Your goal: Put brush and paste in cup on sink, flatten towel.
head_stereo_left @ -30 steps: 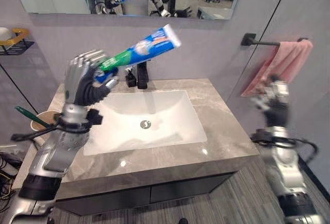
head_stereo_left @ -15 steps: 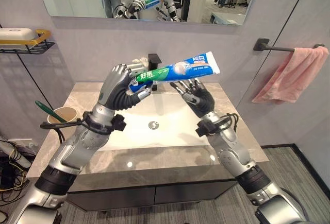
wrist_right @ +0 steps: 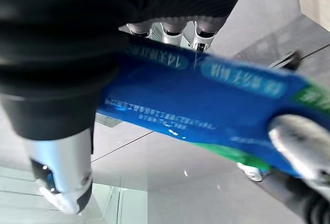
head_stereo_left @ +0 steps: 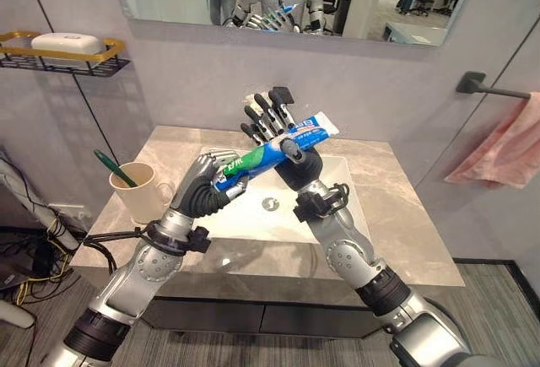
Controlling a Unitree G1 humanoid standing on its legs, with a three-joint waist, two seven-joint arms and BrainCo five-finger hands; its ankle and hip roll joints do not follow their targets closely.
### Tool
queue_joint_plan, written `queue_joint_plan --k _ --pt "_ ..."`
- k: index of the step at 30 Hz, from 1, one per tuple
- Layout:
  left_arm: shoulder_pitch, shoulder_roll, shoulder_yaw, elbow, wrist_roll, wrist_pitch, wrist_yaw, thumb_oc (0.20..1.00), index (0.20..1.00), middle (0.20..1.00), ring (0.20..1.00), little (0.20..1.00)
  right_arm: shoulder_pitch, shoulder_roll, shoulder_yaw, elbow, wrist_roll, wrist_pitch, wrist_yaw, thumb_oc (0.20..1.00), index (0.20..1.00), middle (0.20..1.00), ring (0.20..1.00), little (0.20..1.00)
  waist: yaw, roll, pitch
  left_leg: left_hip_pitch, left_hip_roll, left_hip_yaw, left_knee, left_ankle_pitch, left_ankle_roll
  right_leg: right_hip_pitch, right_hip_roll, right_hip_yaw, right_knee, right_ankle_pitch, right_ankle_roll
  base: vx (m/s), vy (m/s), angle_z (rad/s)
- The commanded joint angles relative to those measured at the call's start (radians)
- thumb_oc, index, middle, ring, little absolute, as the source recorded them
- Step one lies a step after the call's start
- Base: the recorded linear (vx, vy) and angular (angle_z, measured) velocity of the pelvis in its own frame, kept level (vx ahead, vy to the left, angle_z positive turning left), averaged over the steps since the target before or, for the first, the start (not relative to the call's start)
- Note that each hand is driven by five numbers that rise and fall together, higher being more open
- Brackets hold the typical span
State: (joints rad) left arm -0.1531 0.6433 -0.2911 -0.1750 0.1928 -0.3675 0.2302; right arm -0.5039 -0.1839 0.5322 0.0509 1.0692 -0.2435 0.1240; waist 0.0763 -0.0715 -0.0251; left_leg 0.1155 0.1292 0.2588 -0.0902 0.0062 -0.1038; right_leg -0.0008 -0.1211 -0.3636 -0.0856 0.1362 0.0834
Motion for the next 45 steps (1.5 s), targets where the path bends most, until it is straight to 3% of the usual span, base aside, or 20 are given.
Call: queue_joint_plan --k 1,3,5,6,17,23,33,45 --pt "-0.06 0.04 -0.016 -0.049 -0.052 -0.04 0.01 0.2 0.2 0.2 0.2 0.2 -0.107 0.05 -0.029 -0.029 0.043 -0.07 0.001 0.2 0.2 0.2 0.2 0.2 0.023 -0.046 0.019 -0.04 -0.03 -0.041 0.003 0.015 0.035 0.068 -0.07 0.011 0.023 -0.035 0.084 0.0 0.0 0.0" --pt "-0.048 0.038 -0.008 -0.049 -0.051 -0.039 0.013 0.2 0.2 0.2 0.2 0.2 -0.103 0.051 -0.03 -0.03 0.041 -0.073 -0.001 0.2 0.2 0.2 0.2 0.2 0.024 -0.047 0.021 -0.042 -0.03 -0.044 0.003 0.016 0.035 0.067 -0.07 0.009 0.022 -0.034 0.084 0.0 0.0 0.0" --pt "-0.029 0.036 -0.001 -0.047 -0.05 -0.033 0.014 0.79 0.79 0.79 0.79 0.79 -0.105 0.051 -0.042 -0.026 0.033 -0.08 -0.012 0.2 0.2 0.2 0.2 0.2 0.028 -0.048 0.025 -0.046 -0.03 -0.048 0.003 0.018 0.035 0.067 -0.072 0.002 0.024 -0.034 0.085 0.0 0.0 0.0" --pt "-0.013 0.031 0.004 -0.048 -0.048 -0.028 0.015 1.0 1.0 1.0 1.0 1.0 -0.105 0.055 -0.051 -0.023 0.028 -0.087 -0.022 0.2 0.2 0.2 0.2 0.2 0.033 -0.049 0.028 -0.05 -0.031 -0.054 0.003 0.019 0.036 0.067 -0.073 -0.003 0.026 -0.033 0.085 0.0 0.0 0.0" --pt "0.103 0.02 0.029 -0.057 -0.077 -0.022 0.025 1.0 1.0 1.0 1.0 1.0 -0.174 0.085 -0.125 0.025 -0.013 -0.149 -0.105 0.2 0.2 0.2 0.2 0.2 0.079 -0.06 0.045 -0.102 -0.041 -0.121 0.003 0.038 0.033 0.076 -0.086 -0.077 0.032 -0.03 0.087 -0.01 0.004 0.19" --pt "0.24 0.032 0.064 -0.006 -0.173 -0.023 0.015 1.0 1.0 1.0 1.0 1.0 -0.258 0.06 -0.191 0.065 -0.055 -0.192 -0.166 0.2 0.2 0.2 0.2 0.2 0.164 -0.063 0.069 -0.149 -0.057 -0.198 0.003 0.053 0.028 0.093 -0.096 -0.157 0.033 -0.029 0.094 -0.01 0.0 0.36" --pt "0.401 0.173 0.131 0.116 -0.205 -0.015 -0.045 1.0 1.0 1.0 1.0 1.0 -0.394 -0.049 -0.238 0.099 -0.114 -0.227 -0.223 0.2 0.2 0.2 0.2 0.2 0.288 -0.067 0.098 -0.203 -0.073 -0.297 0.003 0.056 0.018 0.112 -0.091 -0.238 0.028 -0.047 0.112 0.02 -0.01 0.37" --pt "0.418 0.174 0.106 0.148 -0.236 0.0 -0.097 1.0 1.0 1.0 1.0 1.0 -0.425 -0.115 -0.221 0.137 -0.169 -0.203 -0.235 0.2 0.2 0.2 0.2 0.2 0.315 -0.076 0.122 -0.232 -0.082 -0.319 0.003 0.065 0.021 0.096 -0.092 -0.254 0.034 -0.049 0.115 0.0 0.008 0.09"
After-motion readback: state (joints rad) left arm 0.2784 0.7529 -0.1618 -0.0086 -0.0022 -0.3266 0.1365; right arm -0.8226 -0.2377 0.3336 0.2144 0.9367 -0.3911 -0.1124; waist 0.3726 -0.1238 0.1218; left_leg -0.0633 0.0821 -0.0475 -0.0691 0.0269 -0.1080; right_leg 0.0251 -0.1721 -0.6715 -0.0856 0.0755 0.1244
